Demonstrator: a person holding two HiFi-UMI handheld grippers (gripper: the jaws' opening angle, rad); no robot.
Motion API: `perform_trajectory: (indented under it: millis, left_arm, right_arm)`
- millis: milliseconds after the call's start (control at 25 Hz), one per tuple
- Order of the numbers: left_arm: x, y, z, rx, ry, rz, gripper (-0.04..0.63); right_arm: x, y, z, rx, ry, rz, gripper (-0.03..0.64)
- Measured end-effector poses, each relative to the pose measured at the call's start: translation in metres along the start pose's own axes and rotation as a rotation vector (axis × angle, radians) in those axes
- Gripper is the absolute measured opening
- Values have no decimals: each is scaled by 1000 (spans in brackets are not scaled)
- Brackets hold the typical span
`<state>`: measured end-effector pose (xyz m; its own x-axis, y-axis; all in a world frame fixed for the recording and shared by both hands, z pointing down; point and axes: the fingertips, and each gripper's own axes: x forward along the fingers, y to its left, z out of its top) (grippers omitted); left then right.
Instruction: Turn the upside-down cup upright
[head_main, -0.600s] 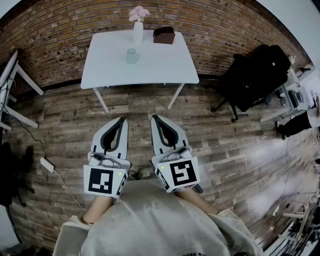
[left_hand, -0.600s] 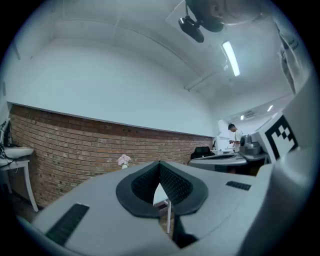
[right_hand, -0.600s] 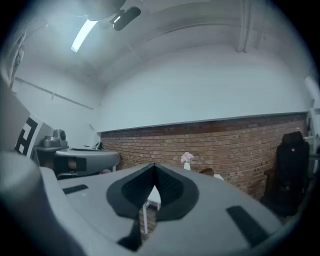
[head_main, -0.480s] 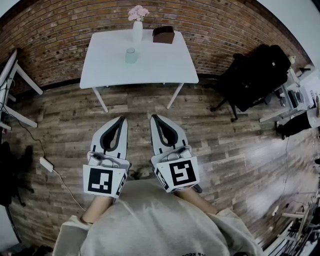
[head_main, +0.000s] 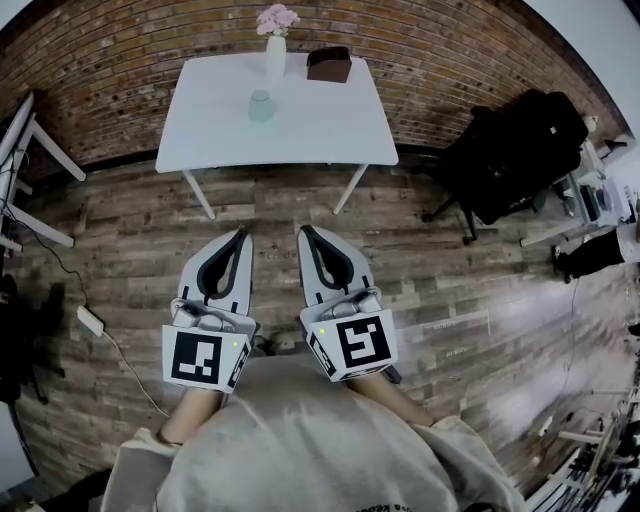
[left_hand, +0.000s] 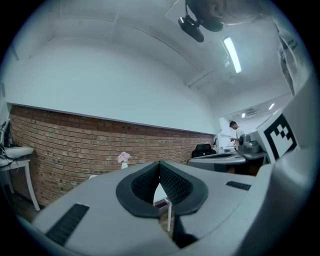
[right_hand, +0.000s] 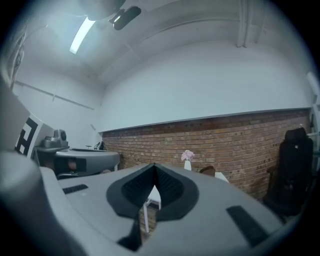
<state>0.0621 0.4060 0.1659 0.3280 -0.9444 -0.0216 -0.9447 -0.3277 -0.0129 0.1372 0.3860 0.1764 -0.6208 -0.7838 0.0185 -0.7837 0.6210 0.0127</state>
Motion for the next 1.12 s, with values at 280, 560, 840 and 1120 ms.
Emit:
perform_trajectory:
  millis: [280, 560, 840, 1120]
  left_arm:
    - [6, 3, -7, 7, 15, 44, 5]
    - [9, 11, -20, -8, 34, 69, 5]
    - [44, 41, -31, -24, 37, 54, 5]
    - [119, 108, -43, -50, 48, 24, 5]
  right_arm:
    - [1, -22, -11, 23, 9, 5, 6]
    - [9, -30, -23, 27, 28, 7, 6]
    - [50, -37, -29, -1, 39, 15, 6]
    - [140, -60, -34, -20, 62, -6, 6]
